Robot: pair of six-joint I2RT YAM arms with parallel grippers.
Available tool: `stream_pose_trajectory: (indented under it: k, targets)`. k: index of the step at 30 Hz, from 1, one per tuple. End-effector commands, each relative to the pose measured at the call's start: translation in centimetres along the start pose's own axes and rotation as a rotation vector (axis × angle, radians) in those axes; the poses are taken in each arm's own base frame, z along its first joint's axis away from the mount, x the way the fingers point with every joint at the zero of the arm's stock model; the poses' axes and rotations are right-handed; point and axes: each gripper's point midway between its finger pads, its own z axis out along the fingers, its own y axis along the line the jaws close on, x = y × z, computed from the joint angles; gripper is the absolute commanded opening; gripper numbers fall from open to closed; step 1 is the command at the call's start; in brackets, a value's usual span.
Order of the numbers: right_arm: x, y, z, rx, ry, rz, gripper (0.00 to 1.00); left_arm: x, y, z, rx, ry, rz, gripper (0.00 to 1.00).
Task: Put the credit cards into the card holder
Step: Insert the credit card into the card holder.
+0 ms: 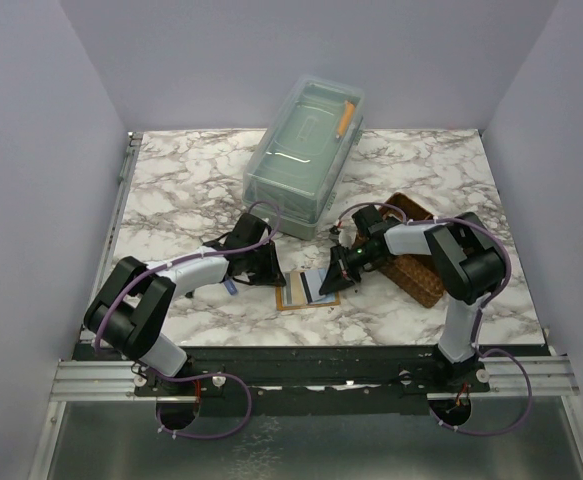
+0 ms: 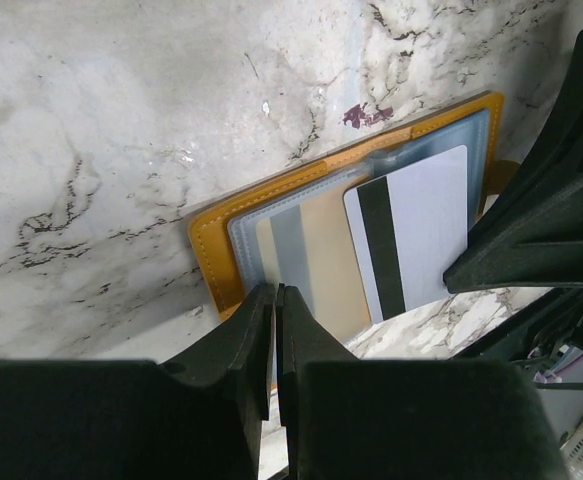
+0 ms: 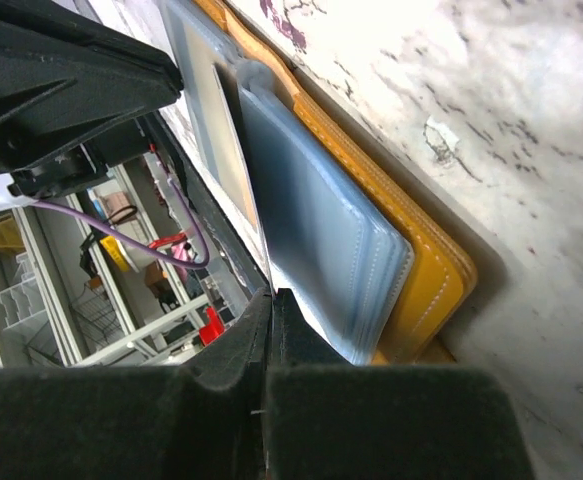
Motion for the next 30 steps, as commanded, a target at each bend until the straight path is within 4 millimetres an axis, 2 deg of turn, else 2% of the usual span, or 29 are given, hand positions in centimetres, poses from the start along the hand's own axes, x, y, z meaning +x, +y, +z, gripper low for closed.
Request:
stream_pose_trajectory:
  k: [1, 8, 18, 22, 30]
  targets:
    - [-0.3, 0.5, 0.0, -0.023, 0.019, 0.028, 0.00, 0.5, 0.4, 0.0, 0.003, 0.006, -0.013, 0.11]
    - [0.7, 0.2, -0.3, -0.009, 0.042, 0.046, 0.00, -0.1, -0.2, -0.4, 0.018, -0.018, -0.007, 0.12]
    - [3.1, 0.3, -1.2, 0.020, 0.080, 0.079, 0.00, -0.6, 0.1, -1.1, -0.013, -0.045, 0.007, 0.23]
    - [2.8, 0.5, -1.3, 0.026, 0.080, 0.083, 0.00, -0.7, 0.5, -1.2, -0.032, -0.057, 0.008, 0.30]
    - [1.8, 0.8, -1.2, 0.031, 0.085, 0.086, 0.00, 0.4, 1.9, -0.3, -0.076, -0.025, -0.020, 0.32]
